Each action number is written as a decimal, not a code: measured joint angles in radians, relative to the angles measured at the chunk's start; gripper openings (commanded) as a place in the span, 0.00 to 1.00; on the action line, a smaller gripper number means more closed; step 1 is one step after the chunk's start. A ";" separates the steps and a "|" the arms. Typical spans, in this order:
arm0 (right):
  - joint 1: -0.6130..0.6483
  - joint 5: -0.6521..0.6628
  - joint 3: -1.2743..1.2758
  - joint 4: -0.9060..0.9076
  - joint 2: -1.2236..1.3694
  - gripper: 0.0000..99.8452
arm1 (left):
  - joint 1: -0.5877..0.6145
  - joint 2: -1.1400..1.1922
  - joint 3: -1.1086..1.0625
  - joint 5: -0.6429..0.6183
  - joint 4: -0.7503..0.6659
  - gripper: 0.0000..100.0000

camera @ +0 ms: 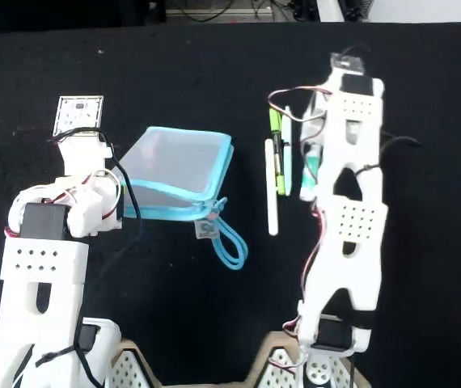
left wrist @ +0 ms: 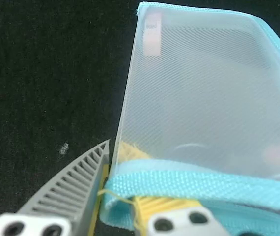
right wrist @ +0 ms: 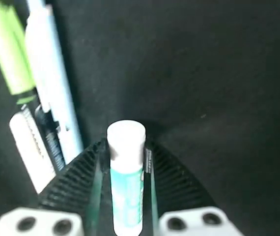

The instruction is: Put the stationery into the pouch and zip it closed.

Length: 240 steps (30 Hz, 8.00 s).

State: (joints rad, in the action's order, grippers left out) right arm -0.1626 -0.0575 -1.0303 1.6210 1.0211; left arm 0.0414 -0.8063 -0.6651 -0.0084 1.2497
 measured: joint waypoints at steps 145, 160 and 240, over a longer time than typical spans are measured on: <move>0.893 0.440 2.719 -1.613 -2.819 0.01 | -0.025 0.012 0.189 0.037 0.264 0.03; 0.947 0.278 2.495 -1.069 -2.819 0.14 | -0.023 0.012 0.192 0.038 0.265 0.03; 0.123 0.051 1.513 -1.145 -0.916 0.16 | -0.023 0.005 0.163 0.038 0.235 0.03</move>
State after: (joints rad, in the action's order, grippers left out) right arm -0.0399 -0.0069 0.4826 0.4764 0.1051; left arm 0.0184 -0.8017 -0.5025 0.0299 1.4845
